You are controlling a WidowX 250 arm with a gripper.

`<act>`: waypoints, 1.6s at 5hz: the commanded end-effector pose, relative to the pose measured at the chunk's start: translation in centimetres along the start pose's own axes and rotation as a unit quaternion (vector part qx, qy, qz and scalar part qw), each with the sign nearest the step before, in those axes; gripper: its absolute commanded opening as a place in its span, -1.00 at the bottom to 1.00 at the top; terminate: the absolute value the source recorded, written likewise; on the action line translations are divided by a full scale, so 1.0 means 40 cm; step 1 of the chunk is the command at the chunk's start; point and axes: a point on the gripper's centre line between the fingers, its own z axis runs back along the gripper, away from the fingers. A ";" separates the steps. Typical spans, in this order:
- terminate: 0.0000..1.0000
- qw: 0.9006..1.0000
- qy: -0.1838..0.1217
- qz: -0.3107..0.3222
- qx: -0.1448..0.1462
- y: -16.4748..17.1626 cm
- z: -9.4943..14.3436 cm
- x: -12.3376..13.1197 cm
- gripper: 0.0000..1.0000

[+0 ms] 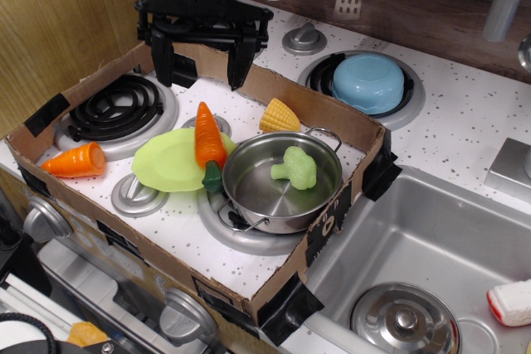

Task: Take carrot off plate

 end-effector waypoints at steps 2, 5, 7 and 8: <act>-1.00 0.995 0.013 0.097 -0.022 0.017 -0.103 0.014 1.00; -1.00 0.993 0.020 0.113 -0.040 0.012 -0.156 -0.010 -1.00; -1.00 0.993 0.019 0.107 -0.035 0.006 -0.156 -0.007 -1.00; -1.00 0.994 0.026 0.095 -0.038 0.003 -0.121 0.016 -1.00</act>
